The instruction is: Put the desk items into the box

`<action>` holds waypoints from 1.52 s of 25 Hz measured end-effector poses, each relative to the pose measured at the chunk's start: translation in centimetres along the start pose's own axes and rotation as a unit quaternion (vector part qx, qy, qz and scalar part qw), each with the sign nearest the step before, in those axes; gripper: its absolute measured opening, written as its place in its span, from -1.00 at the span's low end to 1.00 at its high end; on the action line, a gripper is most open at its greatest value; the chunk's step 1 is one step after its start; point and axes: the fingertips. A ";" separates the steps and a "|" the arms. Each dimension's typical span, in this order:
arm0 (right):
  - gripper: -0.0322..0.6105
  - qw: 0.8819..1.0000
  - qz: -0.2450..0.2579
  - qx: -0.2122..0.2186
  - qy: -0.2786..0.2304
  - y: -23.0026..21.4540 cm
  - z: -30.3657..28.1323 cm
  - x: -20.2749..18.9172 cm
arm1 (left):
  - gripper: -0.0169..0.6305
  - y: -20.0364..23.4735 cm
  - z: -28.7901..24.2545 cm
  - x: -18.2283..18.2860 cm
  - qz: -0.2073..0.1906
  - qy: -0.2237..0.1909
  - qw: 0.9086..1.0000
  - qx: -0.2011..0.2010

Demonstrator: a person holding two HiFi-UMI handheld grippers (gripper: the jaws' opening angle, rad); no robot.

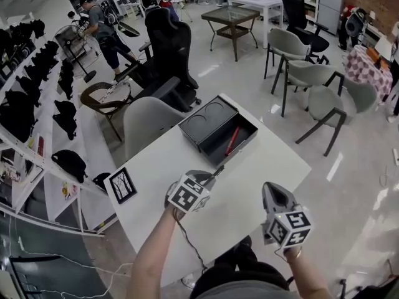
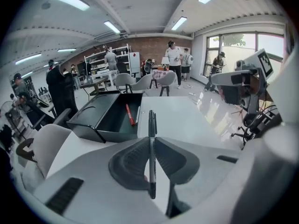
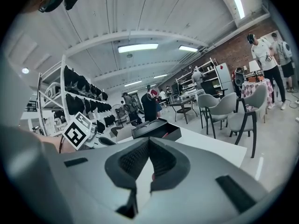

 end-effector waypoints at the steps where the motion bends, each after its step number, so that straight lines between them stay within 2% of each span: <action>1: -0.89 1.000 0.000 0.000 -0.001 -0.1 0.0 0.2 | -0.81 0.0 0.4 0.5 0.006 -0.013 1.000 0.004; 10: -0.89 1.000 0.004 -0.001 -0.012 -1.4 -0.5 1.9 | -0.81 0.6 2.9 4.4 0.066 -0.111 0.991 0.037; 22: -0.89 1.000 0.005 0.011 -0.024 -1.2 -0.8 2.7 | -0.81 2.3 5.1 6.9 0.098 -0.212 0.966 0.110; 31: -0.89 0.999 0.015 0.019 -0.022 -0.4 -0.6 2.2 | -0.81 2.5 6.0 7.3 0.110 -0.241 0.956 0.125; 38: -0.89 0.999 0.018 0.011 -0.027 1.0 -0.6 2.4 | -0.81 2.8 7.3 7.5 0.094 -0.255 0.953 0.134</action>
Point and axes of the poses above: the fingertips, and each gripper's own axes: z backward along the fingers, y to its left, x out of its top, and after that the axes turned 12 degrees about -x, right-handed
